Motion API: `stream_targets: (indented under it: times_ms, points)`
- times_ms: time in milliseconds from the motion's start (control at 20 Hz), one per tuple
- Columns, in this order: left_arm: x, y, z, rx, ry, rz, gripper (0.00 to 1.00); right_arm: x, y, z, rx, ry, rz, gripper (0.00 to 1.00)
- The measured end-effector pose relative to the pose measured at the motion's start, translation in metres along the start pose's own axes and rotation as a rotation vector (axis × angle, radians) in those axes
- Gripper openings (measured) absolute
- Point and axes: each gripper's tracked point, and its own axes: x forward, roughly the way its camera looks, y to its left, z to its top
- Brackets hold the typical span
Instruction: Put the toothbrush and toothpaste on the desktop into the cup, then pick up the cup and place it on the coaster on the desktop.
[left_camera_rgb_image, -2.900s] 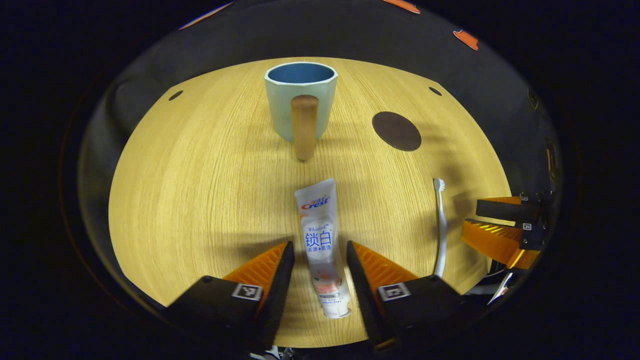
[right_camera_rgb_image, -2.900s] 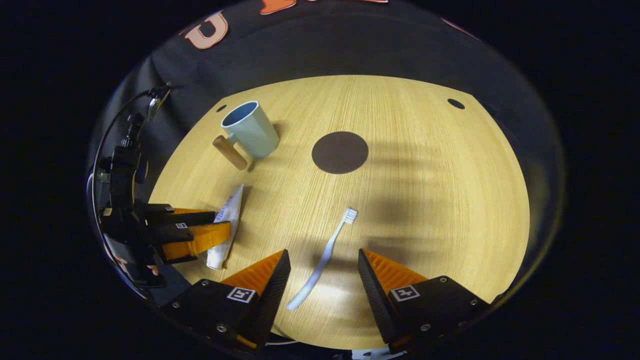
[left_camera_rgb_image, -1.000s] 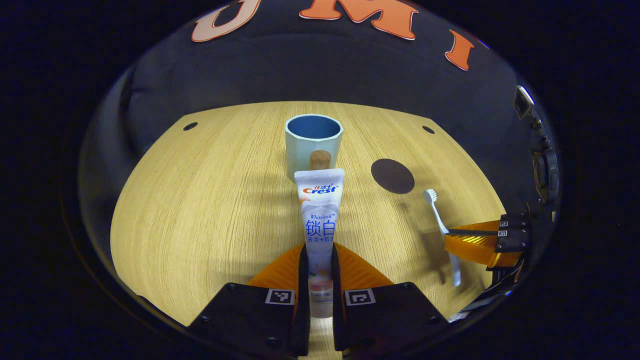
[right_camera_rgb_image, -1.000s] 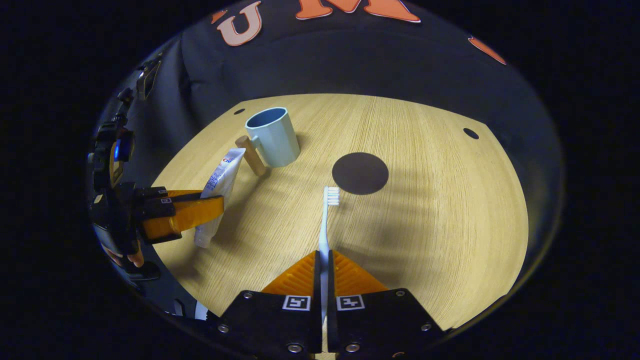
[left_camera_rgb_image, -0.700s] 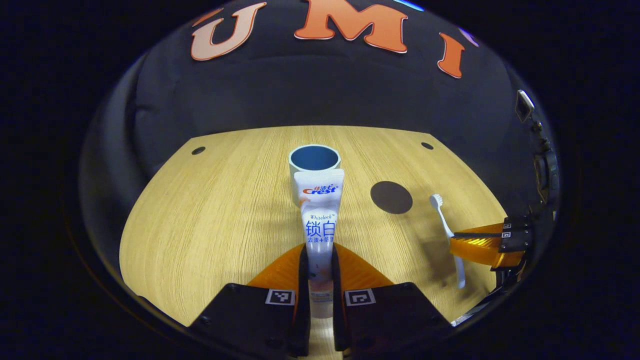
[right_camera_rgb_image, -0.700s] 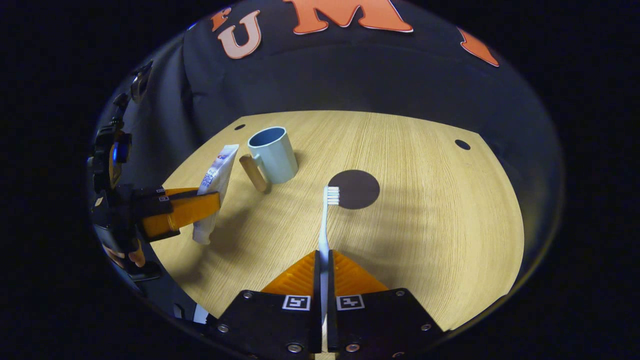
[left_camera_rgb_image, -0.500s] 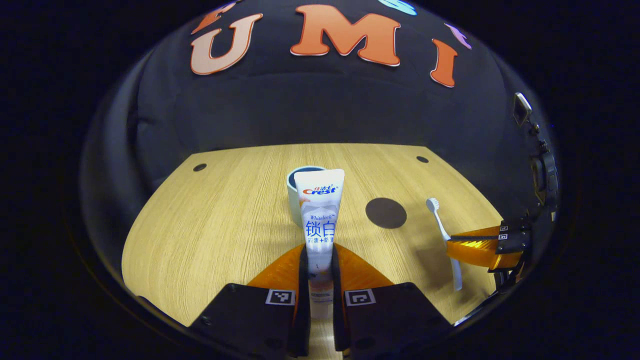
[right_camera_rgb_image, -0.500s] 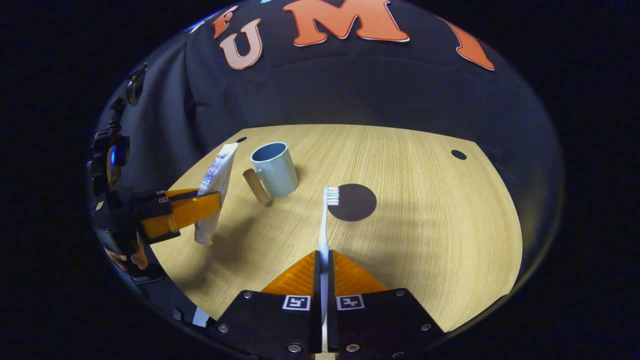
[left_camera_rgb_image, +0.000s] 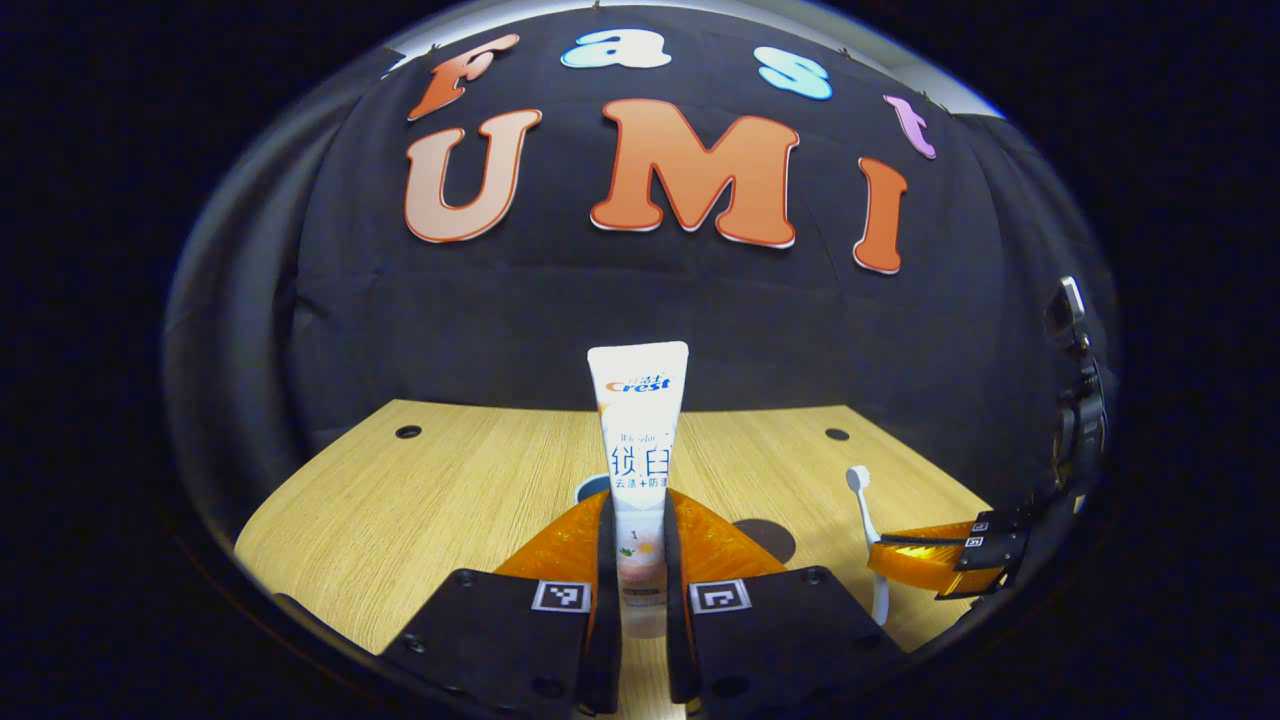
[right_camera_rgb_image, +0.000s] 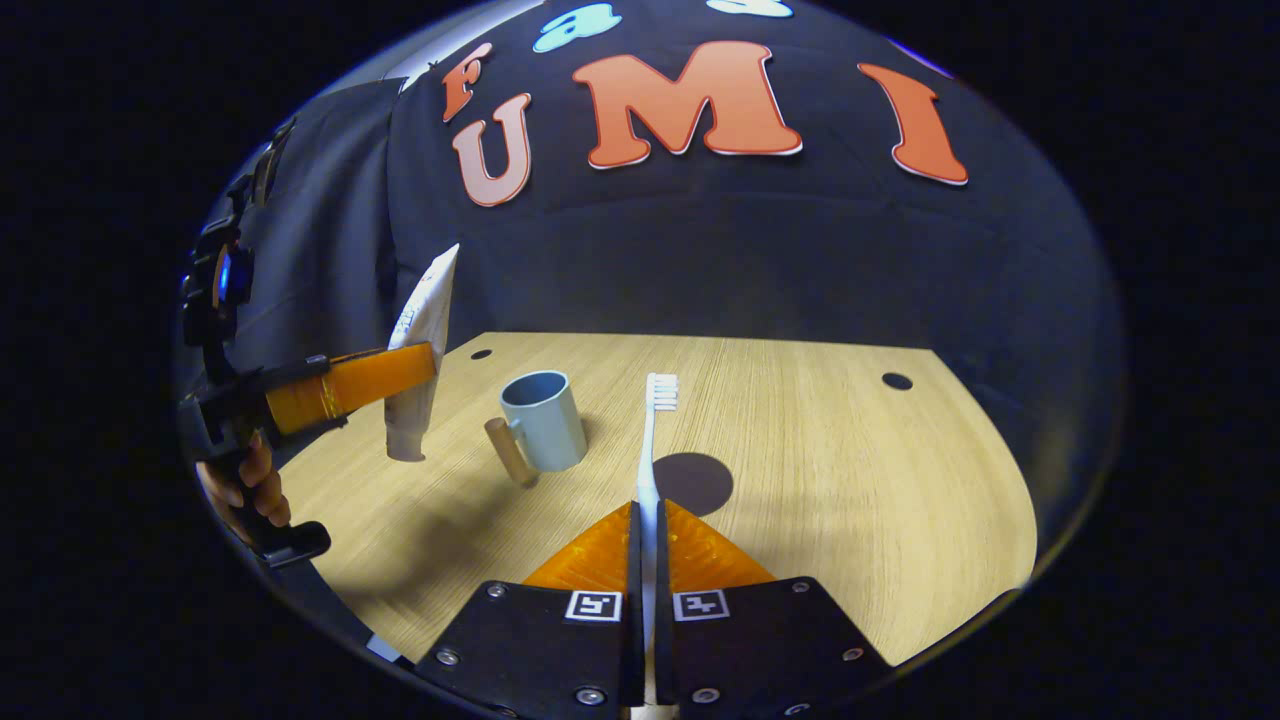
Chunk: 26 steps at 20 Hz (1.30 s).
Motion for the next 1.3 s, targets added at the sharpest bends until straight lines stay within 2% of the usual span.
stream_targets:
  times_ms: [200,450,750,950,1300]
  points:
    - [0.013,0.01,0.03,-0.02,-0.101,0.003,0.22,0.001,-0.002,0.013,0.004,-0.075,-0.002,0.05]
    - [0.037,0.021,0.05,-0.058,-0.212,0.013,0.22,0.003,-0.014,0.046,0.044,-0.227,-0.009,0.05]
    - [0.064,0.025,0.067,-0.1,-0.312,-0.013,0.22,-0.01,-0.027,0.082,-0.033,-0.405,-0.049,0.04]
    - [0.088,0.026,0.062,-0.105,-0.312,-0.033,0.22,-0.005,-0.027,0.099,-0.036,-0.45,-0.034,0.04]
    - [0.124,0.027,0.023,-0.135,-0.222,-0.078,0.22,-0.002,-0.019,0.122,-0.074,-0.515,-0.013,0.05]
